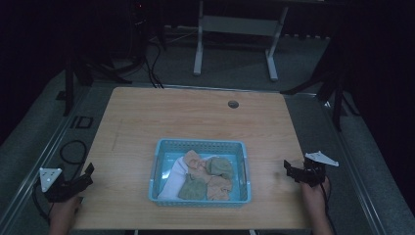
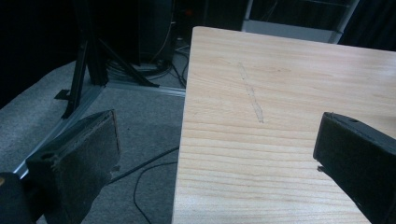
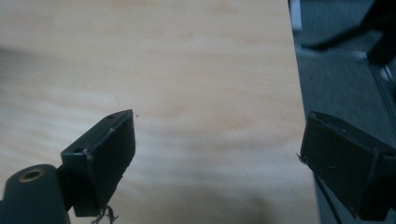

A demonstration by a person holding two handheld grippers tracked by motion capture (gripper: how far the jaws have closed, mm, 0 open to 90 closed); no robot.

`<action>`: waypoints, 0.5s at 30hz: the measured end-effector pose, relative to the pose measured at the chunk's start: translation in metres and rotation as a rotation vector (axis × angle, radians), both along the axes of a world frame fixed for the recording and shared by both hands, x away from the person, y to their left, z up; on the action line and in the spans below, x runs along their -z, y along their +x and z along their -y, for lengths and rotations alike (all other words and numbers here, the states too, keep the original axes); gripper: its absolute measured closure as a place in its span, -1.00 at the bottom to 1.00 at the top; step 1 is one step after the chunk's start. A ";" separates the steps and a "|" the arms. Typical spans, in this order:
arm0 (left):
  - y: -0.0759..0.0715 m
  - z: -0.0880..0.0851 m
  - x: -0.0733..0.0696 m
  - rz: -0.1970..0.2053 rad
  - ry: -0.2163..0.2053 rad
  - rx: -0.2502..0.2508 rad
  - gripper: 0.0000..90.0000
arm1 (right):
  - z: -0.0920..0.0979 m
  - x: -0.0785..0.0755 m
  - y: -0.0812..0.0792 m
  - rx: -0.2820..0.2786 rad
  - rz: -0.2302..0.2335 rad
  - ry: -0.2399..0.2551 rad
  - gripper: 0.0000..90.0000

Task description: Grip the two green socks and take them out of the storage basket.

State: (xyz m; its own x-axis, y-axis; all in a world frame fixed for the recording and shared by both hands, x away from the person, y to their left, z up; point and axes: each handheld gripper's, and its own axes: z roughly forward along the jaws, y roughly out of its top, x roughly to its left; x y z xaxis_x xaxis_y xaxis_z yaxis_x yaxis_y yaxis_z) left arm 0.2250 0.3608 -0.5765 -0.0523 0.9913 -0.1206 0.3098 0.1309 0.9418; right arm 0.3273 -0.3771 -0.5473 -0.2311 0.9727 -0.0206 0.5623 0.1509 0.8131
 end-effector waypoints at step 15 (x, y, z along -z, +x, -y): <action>0.000 -0.001 0.000 -0.002 -0.004 0.005 -0.98 | 0.008 -0.020 -0.007 -0.125 -0.434 -0.117 -0.78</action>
